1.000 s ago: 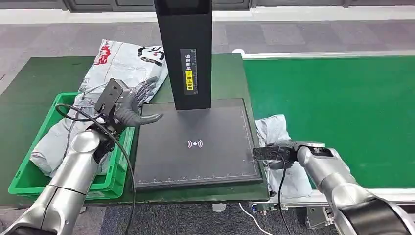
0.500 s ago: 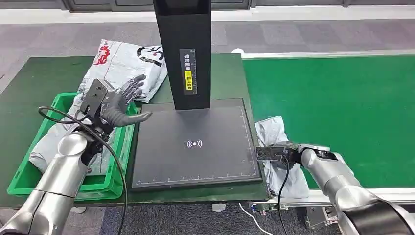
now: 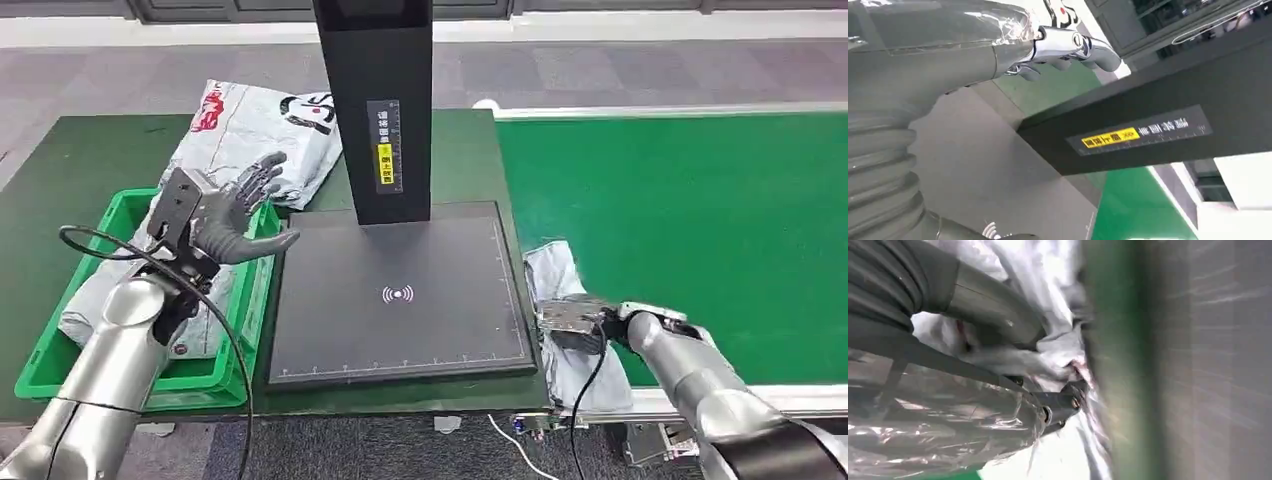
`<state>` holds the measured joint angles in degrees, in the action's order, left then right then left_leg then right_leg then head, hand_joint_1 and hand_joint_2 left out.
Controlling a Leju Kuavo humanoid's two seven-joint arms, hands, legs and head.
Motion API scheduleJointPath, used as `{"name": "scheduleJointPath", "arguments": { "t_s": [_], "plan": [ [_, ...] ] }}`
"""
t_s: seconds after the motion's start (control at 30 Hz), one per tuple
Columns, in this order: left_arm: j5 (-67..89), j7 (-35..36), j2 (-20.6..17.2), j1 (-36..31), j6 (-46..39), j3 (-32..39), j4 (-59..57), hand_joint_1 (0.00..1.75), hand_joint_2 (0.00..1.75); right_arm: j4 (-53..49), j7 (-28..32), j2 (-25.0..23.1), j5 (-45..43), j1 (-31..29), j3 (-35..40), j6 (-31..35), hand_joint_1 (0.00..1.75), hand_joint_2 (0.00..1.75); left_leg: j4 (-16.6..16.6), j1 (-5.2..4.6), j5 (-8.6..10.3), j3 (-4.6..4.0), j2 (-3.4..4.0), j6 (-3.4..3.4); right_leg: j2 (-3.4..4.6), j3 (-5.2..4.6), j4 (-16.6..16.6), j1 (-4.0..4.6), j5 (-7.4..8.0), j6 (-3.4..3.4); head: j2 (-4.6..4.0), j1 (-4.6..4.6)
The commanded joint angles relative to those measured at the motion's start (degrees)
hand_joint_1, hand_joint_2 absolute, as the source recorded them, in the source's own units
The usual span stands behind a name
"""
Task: Moved the parcel from conveyor to table for the left to box.
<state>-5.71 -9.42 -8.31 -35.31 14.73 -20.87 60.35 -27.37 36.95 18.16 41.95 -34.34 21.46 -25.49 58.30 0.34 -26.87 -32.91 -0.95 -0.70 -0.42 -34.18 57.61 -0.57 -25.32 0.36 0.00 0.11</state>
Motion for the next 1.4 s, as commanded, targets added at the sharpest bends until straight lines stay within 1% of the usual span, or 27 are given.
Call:
{"name": "scheduleJointPath", "arguments": {
  "t_s": [0.03,0.07,0.1,0.13,0.17,0.2,0.23,0.3,0.33,0.5,0.57,0.7,0.8,0.83,0.87,0.9,0.93,0.97,1.0,1.03,1.07,1.1,1.17,1.3,1.4],
  "plan": [
    [0.56,-2.32,-3.96,5.54,-0.76,6.78,4.00,0.00,1.75,-38.43,3.05,-1.19,-27.72,15.30,-18.85,-1.04,1.75,1.75,-0.11,-0.02,-0.06,0.00,0.33,-0.04,0.31,-0.16,-0.01,-0.02,0.02,-0.05,0.00,0.02],
    [0.91,-1.99,-3.33,4.58,-0.82,6.93,3.43,0.00,1.75,-41.55,3.05,-2.79,-29.83,16.32,-23.54,-0.57,1.75,1.75,-0.29,-0.03,-0.11,0.21,0.60,-0.09,0.54,-0.08,-0.11,-0.01,0.02,-0.13,0.00,0.00],
    [1.35,-1.78,-2.71,4.21,-0.93,7.27,2.85,0.00,1.75,-43.91,3.05,-4.89,-29.10,17.31,-28.12,-1.71,1.75,1.75,-0.12,0.01,-0.09,-0.09,0.50,-0.11,0.49,-0.37,0.02,0.03,0.01,-0.09,0.00,0.00],
    [1.84,-1.78,-2.18,3.90,-0.98,7.46,2.37,0.00,1.75,-46.75,3.05,-7.04,-29.67,18.49,-32.01,-2.24,1.75,1.75,-0.10,0.01,-0.05,-0.17,0.40,-0.09,0.40,-0.44,0.02,0.04,0.02,-0.07,0.00,0.00],
    [2.45,-1.88,-1.54,3.76,-1.27,7.78,1.94,0.00,1.75,-49.77,2.62,-9.61,-29.05,19.59,-35.72,-2.85,1.75,1.75,-0.14,0.01,-0.07,-0.08,0.45,-0.12,0.45,-0.40,0.01,0.06,-0.01,-0.09,0.00,0.00],
    [3.18,-2.17,-1.06,3.64,-1.73,7.83,1.61,0.00,1.75,-52.59,2.70,-11.39,-29.14,20.66,-37.79,-3.49,1.75,1.75,-0.16,-0.03,-0.03,-0.18,0.20,-0.12,0.21,-0.41,0.02,0.09,-0.06,-0.11,0.00,-0.02],
    [3.36,-2.32,-0.71,3.60,-1.88,8.04,1.46,0.00,1.75,-54.47,2.16,-12.67,-28.87,21.38,-39.19,-3.51,1.75,1.75,-0.18,0.02,-0.01,-0.19,0.17,-0.14,0.16,-0.42,0.01,0.10,-0.06,-0.12,0.00,0.00],
    [3.46,-2.38,-0.59,3.65,-1.93,8.10,1.47,0.00,1.75,-55.29,2.00,-13.15,-28.85,21.59,-39.67,-3.59,1.75,1.75,-0.19,0.04,0.00,-0.19,0.14,-0.18,0.12,-0.38,0.02,0.14,-0.08,-0.16,0.00,0.00],
    [3.86,-2.45,-0.38,3.64,-2.17,8.45,1.72,0.00,1.75,-56.97,1.81,-14.68,-28.62,21.78,-41.40,-3.63,1.75,1.75,-0.23,0.01,0.01,-0.15,0.10,-0.17,0.07,-0.32,-0.01,0.12,-0.09,-0.15,0.00,0.00],
    [4.42,-2.36,0.19,3.34,-2.40,9.08,1.92,0.00,1.75,-61.01,0.52,-16.70,-28.73,22.78,-43.94,-3.66,1.75,1.75,-0.15,0.04,0.00,-0.22,0.11,-0.16,0.09,-0.40,0.05,0.08,-0.09,-0.14,0.00,0.00],
    [4.72,-2.27,0.47,3.34,-2.54,9.43,2.10,0.00,1.75,-61.90,-0.25,-17.48,-29.21,22.69,-44.89,-4.11,1.75,1.75,-0.24,0.06,0.01,-0.11,0.14,-0.15,0.10,-0.27,-0.07,0.09,-0.06,-0.15,0.00,0.00],
    [5.28,-1.83,0.93,2.86,-2.59,9.97,2.61,0.00,1.75,-61.60,-2.61,-18.03,-29.44,20.56,-45.61,-4.24,1.75,1.75,-0.15,0.05,-0.01,-0.16,0.20,-0.16,0.16,-0.34,0.01,0.07,-0.07,-0.15,0.00,0.00],
    [5.69,-1.58,1.21,3.27,-2.76,10.37,3.12,0.00,1.75,-61.02,-4.70,-18.82,-27.91,19.29,-44.36,-1.75,1.75,1.75,-0.14,0.04,-0.01,-0.17,0.31,-0.16,0.28,-0.39,0.03,0.04,-0.04,-0.15,0.00,0.00],
    [5.87,-1.43,0.99,3.84,-2.74,10.41,3.62,0.00,1.75,-61.06,-6.91,-18.99,-24.17,18.88,-42.67,1.77,1.75,1.75,-0.12,0.05,-0.02,-0.19,0.32,-0.16,0.29,-0.41,0.04,0.05,-0.04,-0.15,0.00,0.00],
    [6.00,-1.24,0.68,4.13,-2.81,10.33,3.93,0.00,1.75,-60.72,-9.38,-18.50,-19.35,18.74,-40.82,5.42,1.75,0.00,-0.15,0.04,-0.01,-0.16,0.37,-0.16,0.34,-0.39,0.02,0.05,-0.02,-0.15,0.00,0.00],
    [6.02,-1.30,0.25,4.22,-2.66,10.25,4.02,0.00,1.75,-60.03,-11.07,-18.25,-15.35,18.26,-38.60,8.92,1.64,0.00,-0.17,0.04,-0.01,-0.13,0.43,-0.16,0.39,-0.39,0.02,0.04,-0.01,-0.16,0.00,0.00],
    [5.98,-1.36,0.15,4.16,-2.56,10.30,3.96,0.00,1.75,-59.82,-12.01,-17.93,-12.75,18.04,-37.66,10.84,0.00,0.00,-0.15,0.03,-0.03,-0.13,0.48,-0.17,0.44,-0.41,0.04,0.04,-0.02,-0.16,0.00,0.00],
    [5.94,-1.25,-0.11,3.35,-1.81,10.10,3.30,0.00,1.75,-58.56,-16.81,-15.82,-2.02,17.81,-33.43,15.69,0.00,0.00,-0.22,0.03,-0.02,-0.04,0.59,-0.16,0.54,-0.36,-0.03,0.04,0.02,-0.18,0.00,0.00],
    [5.91,-0.96,0.01,2.14,-1.39,9.94,2.24,0.00,1.75,-56.64,-20.95,-14.34,5.40,17.08,-30.19,18.07,0.00,0.00,-0.17,0.04,-0.02,-0.11,0.55,-0.16,0.50,-0.40,0.01,0.05,0.01,-0.17,0.00,0.00],
    [6.04,-0.36,0.50,0.31,-0.88,9.51,0.68,0.00,1.75,-53.69,-26.77,-11.66,15.79,16.18,-25.62,20.50,0.00,0.00,-0.21,0.05,0.00,-0.07,0.62,-0.16,0.55,-0.37,-0.04,0.06,0.05,-0.17,0.00,0.00],
    [6.23,0.21,1.25,-1.18,-0.53,9.09,-0.44,0.00,1.75,-50.72,-30.74,-10.42,22.27,15.17,-22.70,21.25,0.00,0.00,-0.20,0.06,0.01,-0.07,0.68,-0.14,0.61,-0.38,-0.05,0.08,0.09,-0.16,0.00,0.00],
    [6.51,0.79,2.15,-2.55,-0.61,8.58,-1.40,0.00,1.75,-46.67,-32.60,-9.23,26.83,14.06,-19.85,21.36,0.00,0.00,-0.11,0.06,-0.01,-0.16,0.60,-0.14,0.55,-0.44,0.06,0.07,0.06,-0.15,0.00,0.00],
    [6.60,1.00,2.61,-3.17,-0.78,8.22,-1.76,0.00,1.75,-44.37,-32.53,-9.45,27.42,13.66,-19.49,22.69,0.00,0.00,-0.08,0.14,0.00,-0.17,0.52,-0.14,0.47,-0.38,0.00,0.15,0.09,-0.16,0.00,0.00],
    [6.57,0.89,2.57,-2.87,-0.90,8.19,-1.66,0.00,1.75,-44.17,-32.40,-9.22,27.36,13.76,-19.56,22.98,0.00,0.00,-0.13,0.08,0.05,-0.16,0.35,-0.14,0.32,-0.36,0.02,0.08,0.04,-0.13,0.00,0.00],
    [6.55,0.83,2.44,-2.74,-0.93,8.26,-1.68,0.00,1.75,-44.23,-32.42,-9.11,27.36,13.70,-19.62,22.96,0.00,0.00,-0.17,0.07,0.04,-0.08,0.42,-0.14,0.37,-0.31,-0.01,0.07,0.05,-0.15,0.00,0.00]
  ]
}}
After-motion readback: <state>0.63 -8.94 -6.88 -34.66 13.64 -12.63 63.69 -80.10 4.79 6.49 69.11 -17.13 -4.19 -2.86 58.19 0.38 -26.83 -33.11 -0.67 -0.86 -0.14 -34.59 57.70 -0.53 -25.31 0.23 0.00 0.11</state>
